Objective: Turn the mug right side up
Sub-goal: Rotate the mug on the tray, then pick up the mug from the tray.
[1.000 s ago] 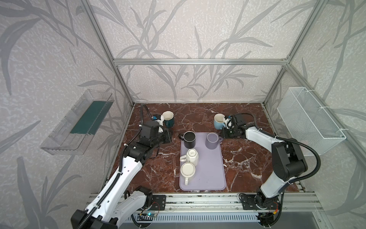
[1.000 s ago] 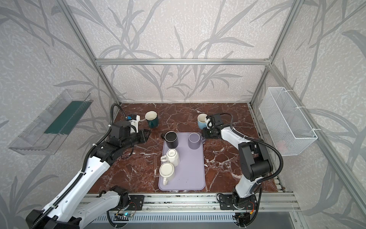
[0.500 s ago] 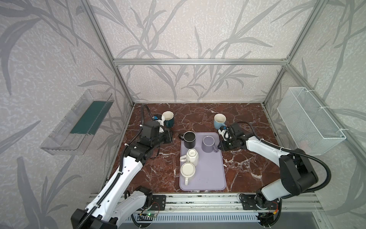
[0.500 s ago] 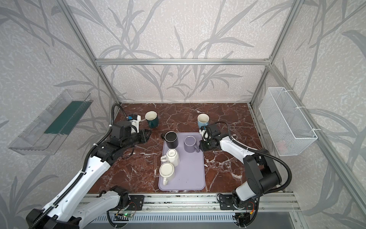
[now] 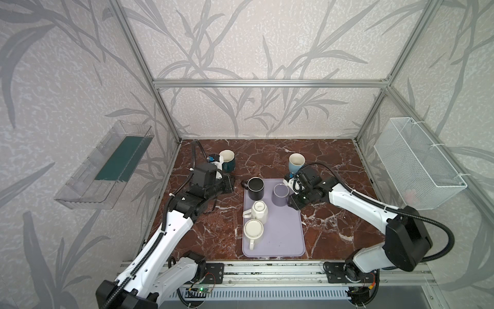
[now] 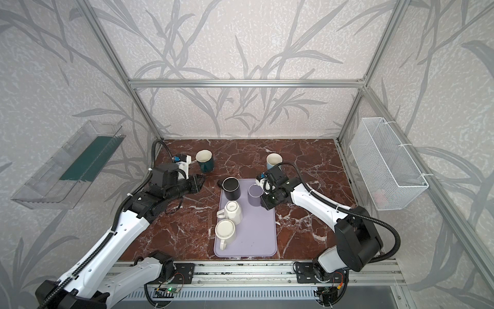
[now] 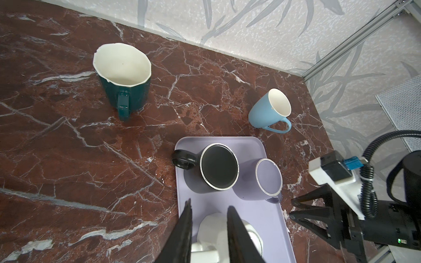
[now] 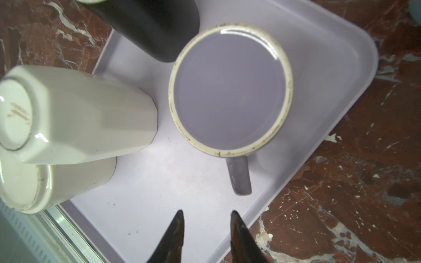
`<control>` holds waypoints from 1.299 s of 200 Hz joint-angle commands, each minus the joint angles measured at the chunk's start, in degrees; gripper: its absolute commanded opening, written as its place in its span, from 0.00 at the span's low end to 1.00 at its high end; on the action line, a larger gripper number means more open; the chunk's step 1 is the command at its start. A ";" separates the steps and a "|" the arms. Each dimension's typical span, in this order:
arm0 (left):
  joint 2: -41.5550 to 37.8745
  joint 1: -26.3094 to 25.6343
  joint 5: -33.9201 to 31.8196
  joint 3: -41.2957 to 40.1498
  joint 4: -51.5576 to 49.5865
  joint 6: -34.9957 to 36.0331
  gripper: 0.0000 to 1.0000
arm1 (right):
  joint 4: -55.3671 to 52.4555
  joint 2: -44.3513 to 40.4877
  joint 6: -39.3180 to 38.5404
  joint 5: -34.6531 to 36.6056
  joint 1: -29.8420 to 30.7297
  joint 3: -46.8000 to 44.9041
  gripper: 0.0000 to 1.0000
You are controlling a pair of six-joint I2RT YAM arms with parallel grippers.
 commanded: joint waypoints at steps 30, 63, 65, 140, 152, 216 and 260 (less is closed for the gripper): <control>-0.18 -0.47 -0.59 -0.05 -0.04 -0.84 0.29 | -6.51 5.14 -4.42 4.88 1.43 5.82 0.37; 0.20 -0.56 -0.78 -0.10 -0.27 -0.74 0.29 | -8.04 7.48 -5.48 5.72 1.42 8.47 0.37; 0.27 -0.56 -0.80 -0.08 -0.23 -0.70 0.29 | -8.20 7.76 -5.53 5.73 1.42 8.67 0.37; 0.24 -0.65 -1.29 0.07 -0.92 -0.11 0.29 | -9.63 14.03 -7.35 7.17 1.42 13.15 0.38; 0.24 -0.65 -1.34 0.01 -1.03 -0.02 0.29 | -9.44 14.64 -7.48 7.25 1.43 13.67 0.38; 0.16 -0.60 -1.71 0.17 -1.32 0.21 0.29 | -9.44 17.32 -7.78 6.84 1.42 14.63 0.36; 0.21 -0.65 -1.72 0.16 -1.36 0.11 0.29 | -9.73 17.80 -7.87 7.34 1.39 14.54 0.31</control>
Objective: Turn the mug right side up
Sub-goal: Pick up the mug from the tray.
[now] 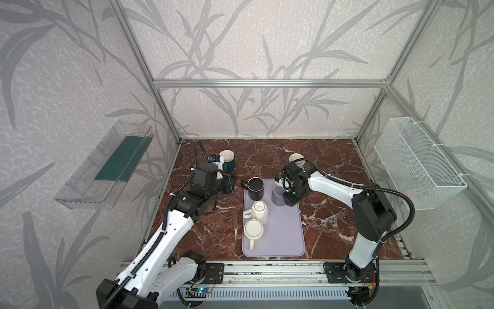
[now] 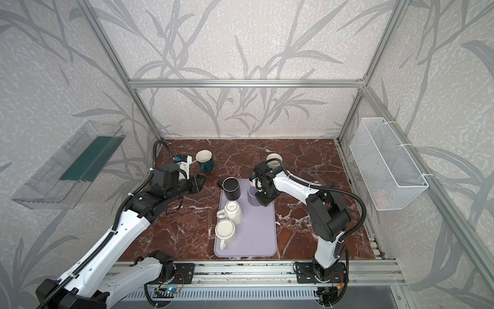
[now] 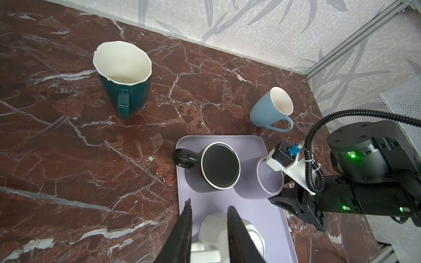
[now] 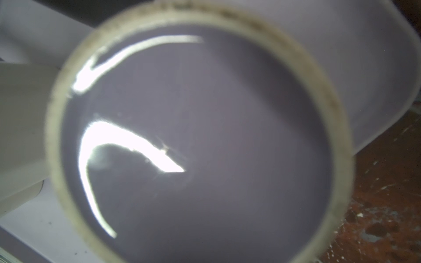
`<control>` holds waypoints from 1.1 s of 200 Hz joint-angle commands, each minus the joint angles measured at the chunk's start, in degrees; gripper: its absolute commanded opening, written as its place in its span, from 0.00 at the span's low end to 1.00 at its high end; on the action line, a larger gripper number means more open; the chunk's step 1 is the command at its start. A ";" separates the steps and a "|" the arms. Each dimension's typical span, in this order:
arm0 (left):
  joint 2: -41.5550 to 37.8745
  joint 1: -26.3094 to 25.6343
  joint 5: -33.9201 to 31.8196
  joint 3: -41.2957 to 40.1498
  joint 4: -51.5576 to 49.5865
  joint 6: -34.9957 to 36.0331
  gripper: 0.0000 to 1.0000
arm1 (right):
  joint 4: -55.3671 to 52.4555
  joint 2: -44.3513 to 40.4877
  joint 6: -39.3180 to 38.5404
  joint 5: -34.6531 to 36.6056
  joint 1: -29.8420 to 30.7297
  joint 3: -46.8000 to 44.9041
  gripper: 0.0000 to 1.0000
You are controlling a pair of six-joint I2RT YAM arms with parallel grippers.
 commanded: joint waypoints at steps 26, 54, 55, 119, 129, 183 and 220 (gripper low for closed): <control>-0.38 -0.38 -1.13 0.14 -1.34 -0.04 0.29 | -1.99 0.98 -0.12 0.73 0.16 1.54 0.24; -0.62 -0.39 -1.13 0.24 -1.54 -0.08 0.29 | -1.87 0.94 0.29 0.72 0.15 1.85 0.17; -0.63 -0.41 -1.17 0.24 -1.54 -0.08 0.29 | -1.89 0.94 0.30 0.72 0.15 1.86 0.17; -0.25 -0.44 -0.88 0.39 -1.11 -0.18 0.29 | -2.05 -1.12 1.52 0.19 0.09 3.10 0.03; -0.18 -0.51 -0.94 0.40 -1.10 -0.11 0.29 | -1.78 -2.16 1.91 0.19 0.06 3.18 0.03; 0.24 -1.12 -0.21 0.94 -0.22 -0.44 0.29 | -1.50 -5.19 3.82 -7.22 -3.14 4.59 0.02; 0.33 -1.57 -0.86 1.28 -0.67 0.00 0.29 | -1.32 -5.48 4.51 -13.33 -6.78 4.70 0.01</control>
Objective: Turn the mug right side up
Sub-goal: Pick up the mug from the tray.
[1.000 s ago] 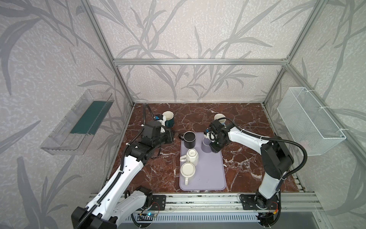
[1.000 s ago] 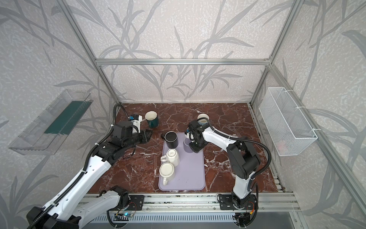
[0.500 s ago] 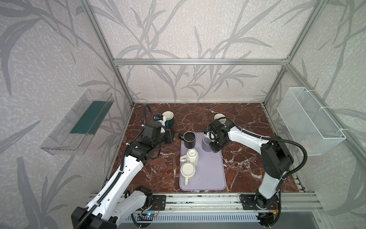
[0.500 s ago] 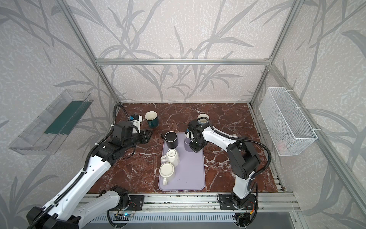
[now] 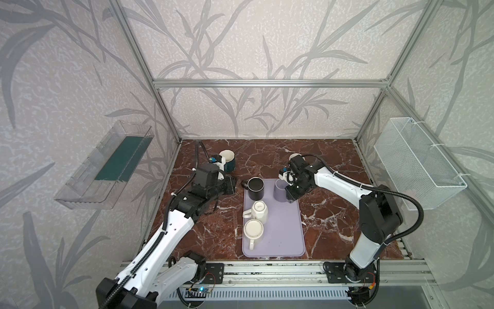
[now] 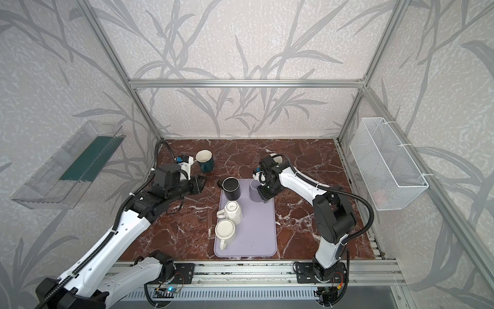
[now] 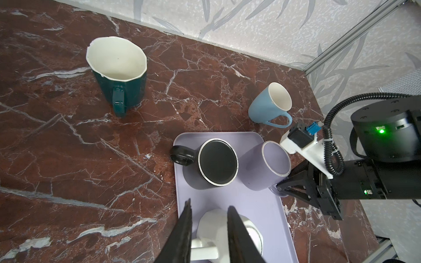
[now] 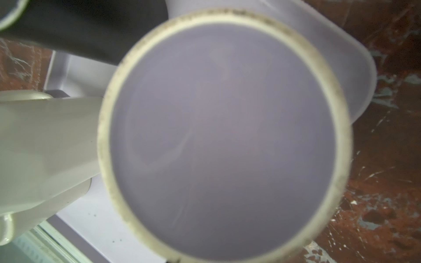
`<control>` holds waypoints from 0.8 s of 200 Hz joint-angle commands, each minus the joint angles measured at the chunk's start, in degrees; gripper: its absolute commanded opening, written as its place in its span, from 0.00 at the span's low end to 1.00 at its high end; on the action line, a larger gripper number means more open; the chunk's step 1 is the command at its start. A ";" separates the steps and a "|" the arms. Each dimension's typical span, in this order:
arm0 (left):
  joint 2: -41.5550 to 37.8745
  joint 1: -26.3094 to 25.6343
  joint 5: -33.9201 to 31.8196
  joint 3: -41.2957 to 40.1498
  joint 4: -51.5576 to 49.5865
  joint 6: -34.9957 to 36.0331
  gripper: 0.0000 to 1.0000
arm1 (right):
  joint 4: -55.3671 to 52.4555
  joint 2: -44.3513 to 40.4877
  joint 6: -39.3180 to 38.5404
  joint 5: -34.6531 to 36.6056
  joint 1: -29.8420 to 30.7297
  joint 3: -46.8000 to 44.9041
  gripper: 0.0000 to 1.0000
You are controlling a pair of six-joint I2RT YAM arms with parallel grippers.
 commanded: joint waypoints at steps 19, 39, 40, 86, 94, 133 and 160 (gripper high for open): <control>0.28 -0.62 0.27 1.37 0.30 0.28 0.29 | 2.73 -5.02 2.56 -10.98 -4.42 1.10 0.00; 0.46 -1.17 1.67 1.12 1.74 0.09 0.29 | 7.12 -6.13 5.50 -18.61 -7.63 -1.11 0.00; 0.49 -1.26 1.72 1.12 1.81 0.05 0.29 | 7.36 -6.14 5.67 -18.94 -7.73 -1.24 0.00; 1.93 -4.17 1.56 1.63 3.15 0.00 0.29 | 14.19 -7.45 10.75 -25.86 -10.09 -4.64 0.00; 2.20 -4.97 1.55 1.77 3.59 -0.13 0.29 | 15.35 -7.56 11.51 -26.73 -10.35 -5.08 0.00; 4.59 -10.04 2.47 1.82 7.71 -1.33 0.29 | 21.22 -8.39 16.10 -31.57 -11.06 -6.84 0.00; 7.32 -13.57 3.39 2.72 10.49 -2.22 0.29 | 27.27 -9.36 20.86 -35.21 -11.65 -8.33 0.00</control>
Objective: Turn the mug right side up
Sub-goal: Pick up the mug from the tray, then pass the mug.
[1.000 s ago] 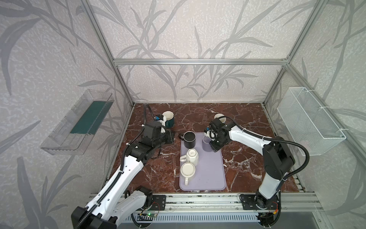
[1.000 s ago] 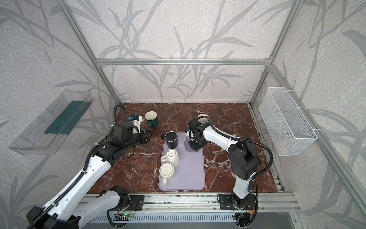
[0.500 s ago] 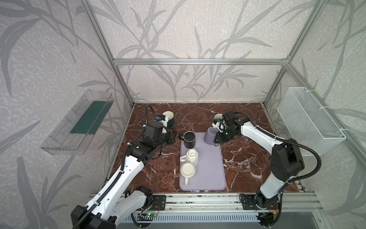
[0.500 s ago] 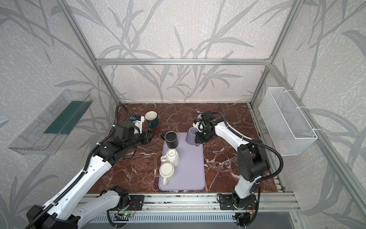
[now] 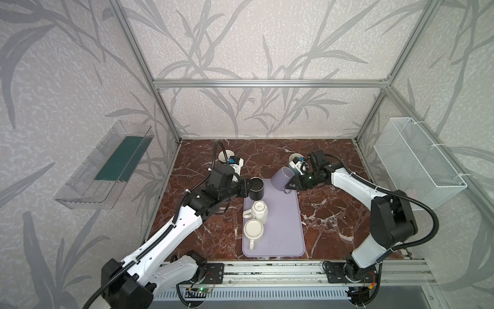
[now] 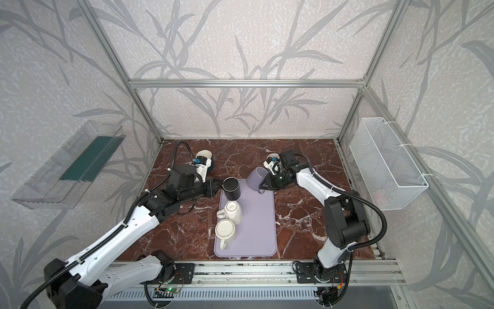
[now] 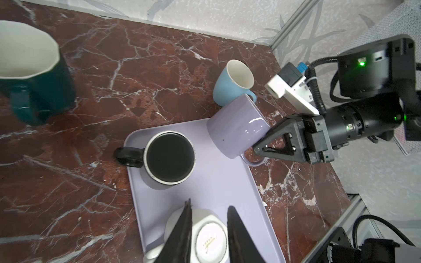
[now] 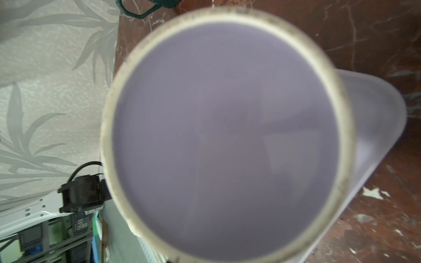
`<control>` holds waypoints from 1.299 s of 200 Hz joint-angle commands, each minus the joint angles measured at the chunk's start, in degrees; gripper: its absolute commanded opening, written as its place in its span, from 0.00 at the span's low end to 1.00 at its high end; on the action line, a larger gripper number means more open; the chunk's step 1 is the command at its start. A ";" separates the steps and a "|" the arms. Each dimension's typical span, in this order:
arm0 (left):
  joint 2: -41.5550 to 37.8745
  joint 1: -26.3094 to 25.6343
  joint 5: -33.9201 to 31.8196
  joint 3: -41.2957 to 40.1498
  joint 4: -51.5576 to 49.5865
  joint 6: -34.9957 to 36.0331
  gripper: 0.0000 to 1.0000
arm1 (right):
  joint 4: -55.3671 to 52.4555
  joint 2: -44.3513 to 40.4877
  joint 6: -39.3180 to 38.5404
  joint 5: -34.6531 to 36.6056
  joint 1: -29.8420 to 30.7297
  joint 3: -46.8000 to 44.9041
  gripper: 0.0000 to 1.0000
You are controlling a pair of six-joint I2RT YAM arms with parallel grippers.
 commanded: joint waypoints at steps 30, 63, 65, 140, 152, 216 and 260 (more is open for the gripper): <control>4.71 -6.31 1.17 3.15 6.28 -0.77 0.29 | 15.02 -4.93 10.18 -10.52 -1.44 -1.17 0.00; 7.25 -9.52 -0.45 4.85 4.98 5.84 0.28 | 22.78 -6.10 17.89 -13.02 -2.34 -3.68 0.00; 7.36 -9.62 -0.60 4.90 4.89 6.29 0.28 | 23.21 -6.19 18.26 -13.06 -2.37 -3.84 0.00; 4.04 -14.98 -13.26 -5.92 22.03 23.43 0.28 | 33.79 -9.01 34.04 -13.51 -2.96 -7.66 0.00; 3.79 -15.83 -13.31 -8.91 27.45 27.24 0.29 | 33.89 -9.53 35.29 -13.44 -2.96 -7.68 0.00; 10.19 -23.50 -25.39 -21.44 63.19 51.54 0.30 | 32.37 -13.20 38.92 -12.65 -2.96 -7.65 0.00; 19.35 -25.43 -29.75 -23.46 83.36 65.50 0.31 | 30.78 -16.15 39.45 -10.96 -2.96 -8.79 0.00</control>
